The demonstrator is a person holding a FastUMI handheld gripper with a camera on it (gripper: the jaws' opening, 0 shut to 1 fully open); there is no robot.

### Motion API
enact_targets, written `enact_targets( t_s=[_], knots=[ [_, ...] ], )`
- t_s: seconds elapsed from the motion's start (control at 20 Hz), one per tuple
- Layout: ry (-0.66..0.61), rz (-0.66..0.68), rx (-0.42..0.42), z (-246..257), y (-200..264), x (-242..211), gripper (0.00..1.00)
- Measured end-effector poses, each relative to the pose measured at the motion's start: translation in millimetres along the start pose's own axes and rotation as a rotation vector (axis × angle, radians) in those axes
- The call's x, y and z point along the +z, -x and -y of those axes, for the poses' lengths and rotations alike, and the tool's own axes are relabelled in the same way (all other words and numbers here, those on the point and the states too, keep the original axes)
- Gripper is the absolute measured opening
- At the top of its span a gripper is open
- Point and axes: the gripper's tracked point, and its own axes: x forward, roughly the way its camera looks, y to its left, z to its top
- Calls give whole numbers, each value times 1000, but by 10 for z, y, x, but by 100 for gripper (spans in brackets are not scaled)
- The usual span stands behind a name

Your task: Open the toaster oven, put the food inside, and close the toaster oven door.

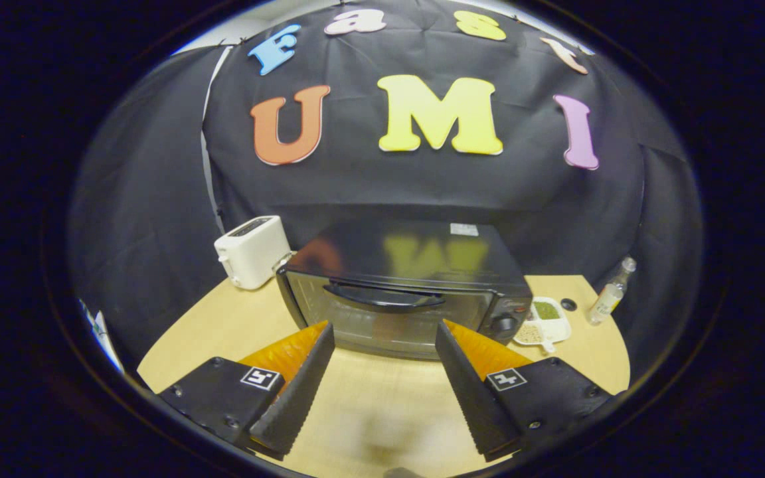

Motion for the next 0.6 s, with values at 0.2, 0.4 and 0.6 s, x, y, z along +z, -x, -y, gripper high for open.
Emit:
enact_targets(
  t_s=[0.2, 0.4, 0.6],
  knots=[
    [-10, 128, -72, 228, 840, 509, 98],
    [-4, 259, -147, 544, 1784, 1032, 98],
    [-22, 382, -196, 858, 2626, 1487, 98]
  ],
)
